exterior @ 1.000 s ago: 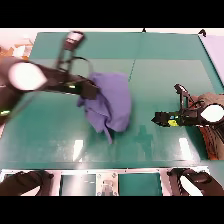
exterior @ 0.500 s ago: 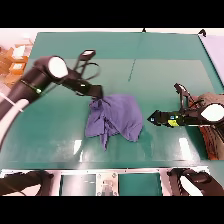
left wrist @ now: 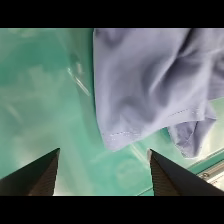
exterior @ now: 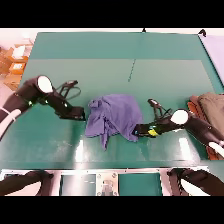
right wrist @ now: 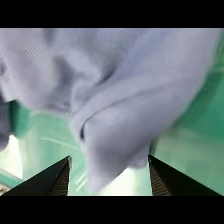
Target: Fold the shirts.
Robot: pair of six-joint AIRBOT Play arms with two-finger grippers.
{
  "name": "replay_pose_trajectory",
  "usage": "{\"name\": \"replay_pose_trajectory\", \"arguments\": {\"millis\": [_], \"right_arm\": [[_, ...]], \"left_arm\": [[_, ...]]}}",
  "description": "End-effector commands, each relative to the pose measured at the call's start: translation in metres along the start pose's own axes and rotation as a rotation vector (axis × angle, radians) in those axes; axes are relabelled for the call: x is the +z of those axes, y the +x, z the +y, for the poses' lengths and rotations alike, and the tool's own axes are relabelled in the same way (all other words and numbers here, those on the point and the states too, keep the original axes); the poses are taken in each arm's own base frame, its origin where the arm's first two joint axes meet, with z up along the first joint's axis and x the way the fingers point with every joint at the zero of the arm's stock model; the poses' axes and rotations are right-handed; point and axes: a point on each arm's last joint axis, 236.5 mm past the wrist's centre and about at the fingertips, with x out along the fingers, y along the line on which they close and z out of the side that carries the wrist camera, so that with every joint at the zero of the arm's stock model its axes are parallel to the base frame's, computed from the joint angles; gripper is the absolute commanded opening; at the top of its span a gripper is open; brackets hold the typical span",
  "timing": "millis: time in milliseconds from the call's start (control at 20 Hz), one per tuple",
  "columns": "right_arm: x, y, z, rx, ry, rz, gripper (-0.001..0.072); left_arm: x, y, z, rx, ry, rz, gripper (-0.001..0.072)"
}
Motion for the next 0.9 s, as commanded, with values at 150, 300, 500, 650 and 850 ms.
{"name": "replay_pose_trajectory", "arguments": {"millis": [150, 300, 500, 650, 850], "right_arm": [[0.014, 0.022, 0.01, 0.005, -0.016, 0.039, 0.0018], [0.016, 0.021, 0.011, 0.006, -0.018, 0.034, 0.0018], [0.018, 0.02, 0.012, 0.008, -0.019, 0.028, 0.0017], [0.028, 0.007, 0.021, 0.022, -0.034, 0.013, 0.0017], [0.08, -0.08, 0.014, -0.021, -0.073, -0.124, 0.0016]], "left_arm": [[-0.009, 0.055, 0.003, -0.113, -0.115, -0.088, 0.0628], [-0.007, 0.068, -0.018, -0.191, -0.093, -0.121, 0.0627], [-0.021, 0.09, -0.037, -0.176, -0.017, -0.113, 0.0553], [-0.017, 0.079, -0.04, -0.188, 0.041, -0.099, 0.0024], [0.016, 0.01, -0.017, -0.091, 0.087, -0.136, 0.0023]]}}
